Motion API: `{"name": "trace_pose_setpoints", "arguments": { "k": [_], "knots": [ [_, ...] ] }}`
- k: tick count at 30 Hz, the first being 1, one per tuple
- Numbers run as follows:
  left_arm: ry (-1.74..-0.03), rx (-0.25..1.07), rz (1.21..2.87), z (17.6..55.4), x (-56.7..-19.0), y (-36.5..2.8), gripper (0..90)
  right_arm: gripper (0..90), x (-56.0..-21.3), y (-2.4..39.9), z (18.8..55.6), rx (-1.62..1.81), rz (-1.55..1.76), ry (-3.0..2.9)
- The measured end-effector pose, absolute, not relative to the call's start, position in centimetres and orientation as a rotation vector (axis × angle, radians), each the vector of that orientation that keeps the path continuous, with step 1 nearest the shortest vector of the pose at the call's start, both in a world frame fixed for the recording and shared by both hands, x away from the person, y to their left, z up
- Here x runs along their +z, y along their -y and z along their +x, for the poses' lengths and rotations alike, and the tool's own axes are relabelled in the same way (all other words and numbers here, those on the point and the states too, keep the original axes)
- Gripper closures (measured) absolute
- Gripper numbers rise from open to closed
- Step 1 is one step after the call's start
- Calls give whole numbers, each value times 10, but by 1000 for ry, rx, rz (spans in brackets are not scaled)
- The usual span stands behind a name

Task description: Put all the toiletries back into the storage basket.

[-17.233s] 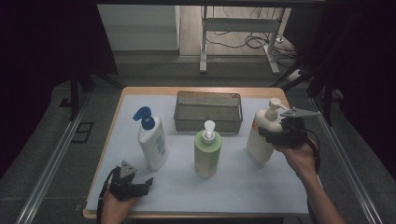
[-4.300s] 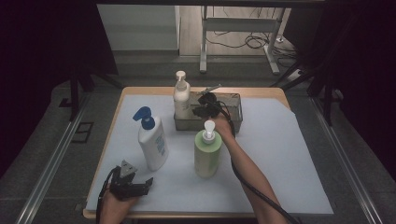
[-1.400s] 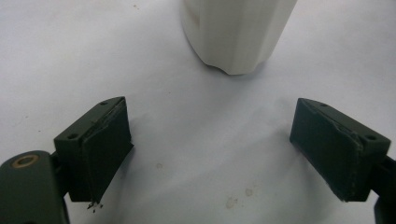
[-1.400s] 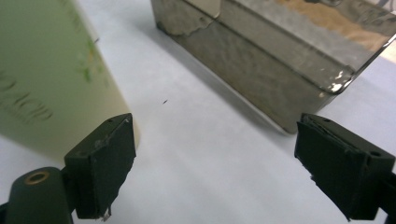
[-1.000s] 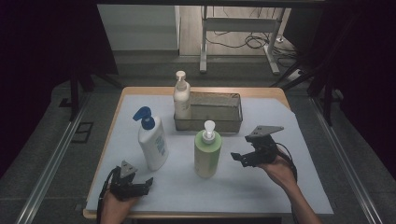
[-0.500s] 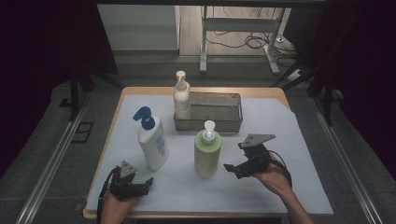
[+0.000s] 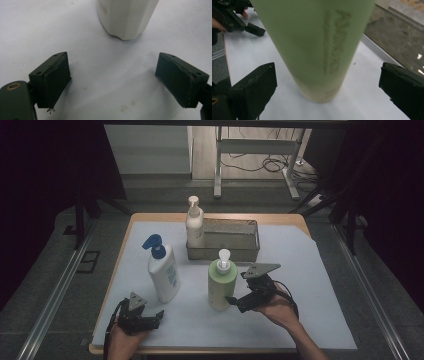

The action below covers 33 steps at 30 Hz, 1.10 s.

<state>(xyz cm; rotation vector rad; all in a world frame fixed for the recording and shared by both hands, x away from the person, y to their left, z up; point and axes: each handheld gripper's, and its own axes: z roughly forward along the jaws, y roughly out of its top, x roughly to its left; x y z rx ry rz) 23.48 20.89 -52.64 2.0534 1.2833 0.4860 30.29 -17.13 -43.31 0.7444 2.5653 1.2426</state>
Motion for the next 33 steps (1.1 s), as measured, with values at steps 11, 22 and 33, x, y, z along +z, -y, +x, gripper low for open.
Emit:
{"name": "trace_pose_setpoints", "arguments": {
  "k": [11, 22, 33],
  "knots": [
    [-1283, 485, 2054, 235, -526, -209, 121, 44, -429, 150, 307, 1275, 726, -2548],
    [-1282, 485, 2055, 235, -526, -209, 121, 90, -430, 135, 313, 1290, 737, -2531],
    [-1282, 485, 2055, 235, -526, -209, 121, 122, -431, 130, 312, 1270, 727, -2505]
  ]
}}
